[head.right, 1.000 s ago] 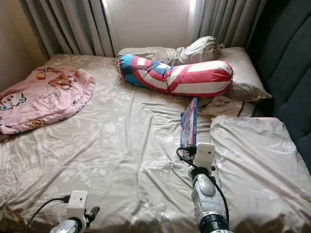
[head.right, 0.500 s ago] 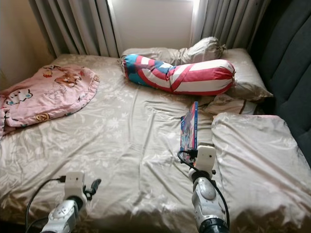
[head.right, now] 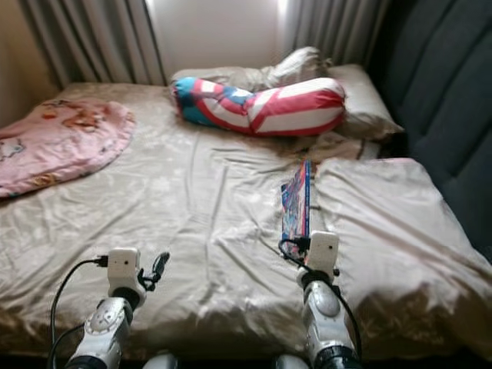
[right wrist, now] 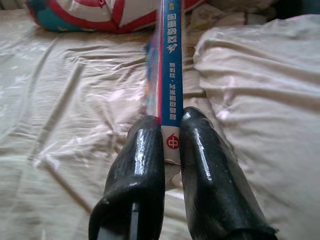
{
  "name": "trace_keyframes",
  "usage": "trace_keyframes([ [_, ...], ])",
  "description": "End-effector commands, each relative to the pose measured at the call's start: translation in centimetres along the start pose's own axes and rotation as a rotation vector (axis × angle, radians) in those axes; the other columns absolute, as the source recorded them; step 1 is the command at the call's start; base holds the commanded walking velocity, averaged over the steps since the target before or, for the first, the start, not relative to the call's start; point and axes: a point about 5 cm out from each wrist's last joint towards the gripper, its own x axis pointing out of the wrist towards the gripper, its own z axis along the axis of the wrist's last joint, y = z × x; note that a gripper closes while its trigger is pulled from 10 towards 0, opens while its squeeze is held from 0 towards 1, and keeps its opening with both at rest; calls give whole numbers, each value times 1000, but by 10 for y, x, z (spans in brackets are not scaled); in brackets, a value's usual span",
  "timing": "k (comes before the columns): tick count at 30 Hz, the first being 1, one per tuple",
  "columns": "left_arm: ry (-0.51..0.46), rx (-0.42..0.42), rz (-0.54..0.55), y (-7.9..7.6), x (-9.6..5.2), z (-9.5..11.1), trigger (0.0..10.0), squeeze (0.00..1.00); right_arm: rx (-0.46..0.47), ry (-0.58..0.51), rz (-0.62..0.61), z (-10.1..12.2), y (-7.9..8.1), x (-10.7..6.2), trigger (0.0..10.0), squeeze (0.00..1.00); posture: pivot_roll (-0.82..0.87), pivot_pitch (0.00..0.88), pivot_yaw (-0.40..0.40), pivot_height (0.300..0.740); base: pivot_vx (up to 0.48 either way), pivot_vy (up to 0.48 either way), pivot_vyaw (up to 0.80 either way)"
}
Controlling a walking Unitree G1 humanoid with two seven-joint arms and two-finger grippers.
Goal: Clean up the room
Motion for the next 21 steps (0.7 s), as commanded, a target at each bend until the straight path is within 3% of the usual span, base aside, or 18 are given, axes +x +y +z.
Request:
trace_keyframes([
  [1,-11,-4,-8,-2,2,3,10000,0,-5,-51,31,13,5,5,10000,0,-54,0,-18,651,0,0,0],
  [21,-56,-7,-24,-8,6,15,10000,0,-34,12,67,6,9,6,10000,0,-56,1,-23,646,0,0,0],
])
